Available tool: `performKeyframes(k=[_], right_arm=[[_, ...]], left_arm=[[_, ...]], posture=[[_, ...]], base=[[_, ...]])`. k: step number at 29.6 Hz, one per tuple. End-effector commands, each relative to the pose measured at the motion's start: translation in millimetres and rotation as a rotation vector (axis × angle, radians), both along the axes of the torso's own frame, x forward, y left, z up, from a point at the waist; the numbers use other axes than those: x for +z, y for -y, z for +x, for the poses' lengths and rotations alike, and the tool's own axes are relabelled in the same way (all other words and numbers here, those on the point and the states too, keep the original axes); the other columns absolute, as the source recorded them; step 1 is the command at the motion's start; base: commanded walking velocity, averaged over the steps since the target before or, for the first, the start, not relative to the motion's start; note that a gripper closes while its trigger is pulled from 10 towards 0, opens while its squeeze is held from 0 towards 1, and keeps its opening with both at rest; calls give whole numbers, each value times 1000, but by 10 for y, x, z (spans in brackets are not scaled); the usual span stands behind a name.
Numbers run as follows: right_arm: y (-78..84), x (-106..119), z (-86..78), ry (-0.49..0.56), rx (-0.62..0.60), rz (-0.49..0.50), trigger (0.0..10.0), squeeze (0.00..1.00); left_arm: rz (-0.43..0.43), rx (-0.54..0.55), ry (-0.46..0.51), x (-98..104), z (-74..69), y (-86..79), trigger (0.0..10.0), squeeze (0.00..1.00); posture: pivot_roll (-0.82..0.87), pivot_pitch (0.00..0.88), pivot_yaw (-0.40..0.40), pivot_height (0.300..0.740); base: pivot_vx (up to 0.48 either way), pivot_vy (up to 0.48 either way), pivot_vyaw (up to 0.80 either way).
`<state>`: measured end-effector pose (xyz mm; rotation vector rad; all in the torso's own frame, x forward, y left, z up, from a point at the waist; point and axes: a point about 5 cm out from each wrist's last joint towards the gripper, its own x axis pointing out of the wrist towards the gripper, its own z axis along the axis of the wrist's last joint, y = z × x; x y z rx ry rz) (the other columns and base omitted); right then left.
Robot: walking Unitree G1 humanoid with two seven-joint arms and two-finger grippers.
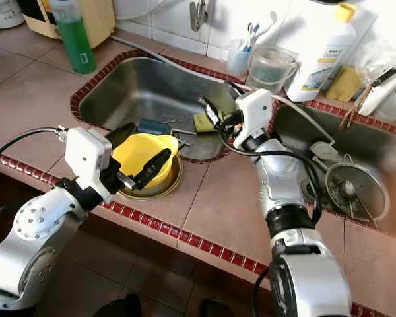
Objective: Kitchen organization
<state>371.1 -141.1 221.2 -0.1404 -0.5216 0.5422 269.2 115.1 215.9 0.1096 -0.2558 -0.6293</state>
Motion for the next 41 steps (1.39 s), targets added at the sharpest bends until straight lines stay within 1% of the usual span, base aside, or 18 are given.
performKeyframes(k=[1, 8, 10, 14, 18, 19, 20, 21, 24, 25, 26, 28, 31, 32, 34, 37, 40, 41], right_arm=[[43, 35, -45, 17, -21, 44, 10000, 0], [27, -15, -173, 22, -57, 93, 10000, 0], [55, -61, -236, 12, -95, 123, 10000, 0], [63, -67, -277, 7, -117, 134, 10000, 0], [61, -94, -384, 0, -181, 189, 10000, 0], [47, -119, -417, -7, -219, 197, 10000, 0], [47, -119, -417, -7, -219, 197, 10000, 0], [36, -159, -442, -8, -268, 183, 10000, 0], [22, -233, -470, -25, -321, 158, 10000, 0], [50, -320, -481, -68, -378, 171, 10000, 0], [66, -352, -488, -83, -402, 174, 10000, 0], [86, -385, -504, -90, -445, 162, 10000, 0], [117, -469, -543, -124, -510, 181, 10000, 0], [118, -488, -551, -131, -524, 181, 10000, 0], [100, -547, -577, -144, -533, 166, 10000, 0], [63, -617, -631, -152, -541, 161, 10000, 0], [64, -720, -665, -237, -565, 219, 10000, 0], [78, -745, -673, -249, -574, 224, 10000, 0]], left_arm=[[-6, 23, 16, 11, 34, -25, 10000, 0], [-30, 90, 26, -4, 143, -64, 10000, 0], [-46, 142, 27, -22, 185, -100, 10000, 0], [-59, 172, 24, -40, 205, -130, 10000, 0], [-85, 239, 24, -78, 252, -196, 10000, 0], [-97, 259, 21, -88, 273, -209, 10000, 0], [-97, 259, 21, -88, 273, -209, 10000, 0], [-115, 273, 11, -105, 286, -215, 10000, 0], [-159, 279, -15, -149, 297, -219, 10000, 0], [-164, 309, -47, -227, 312, -233, 10000, 0], [-163, 315, -62, -265, 316, -237, 10000, 0], [-162, 315, -75, -327, 318, -245, 10000, 0], [-194, 329, -98, -416, 307, -275, 10000, 0], [-194, 340, -93, -429, 307, -285, 10000, 0], [-244, 346, -126, -486, 308, -306, 10000, 0], [-255, 376, -138, -570, 301, -351, 10000, 0], [-258, 412, -162, -669, 287, -405, 10000, 0], [-263, 423, -171, -690, 282, -416, 10000, 0]], posture=[[-129, 86, -76, 740], [-140, 76, -64, 740], [-147, 75, -55, 740], [-154, 74, -49, 740], [-159, 66, -45, 740], [-159, 62, -45, 740], [-159, 62, -45, 740], [-160, 59, -43, 740], [-164, 54, -40, 740], [-169, 47, -35, 740], [-169, 47, -35, 740], [-173, 42, -37, 740], [-175, 35, -38, 740], [-175, 31, -38, 740], [-178, 29, -38, 740], [-187, 19, -30, 740], [-204, 10, -24, 740], [-212, 6, -22, 740]], base=[[0, 0, 0], [0, 0, 0], [0, 0, 0], [0, 0, 0], [0, 0, 0], [0, 0, 0], [0, 0, 0], [0, 0, 0], [0, 0, 0], [0, 0, 0], [0, 0, 0], [0, 0, 0], [0, 0, 0], [0, 0, 0], [0, 0, 0], [0, 0, 0], [0, 0, 0], [0, 0, 0]])
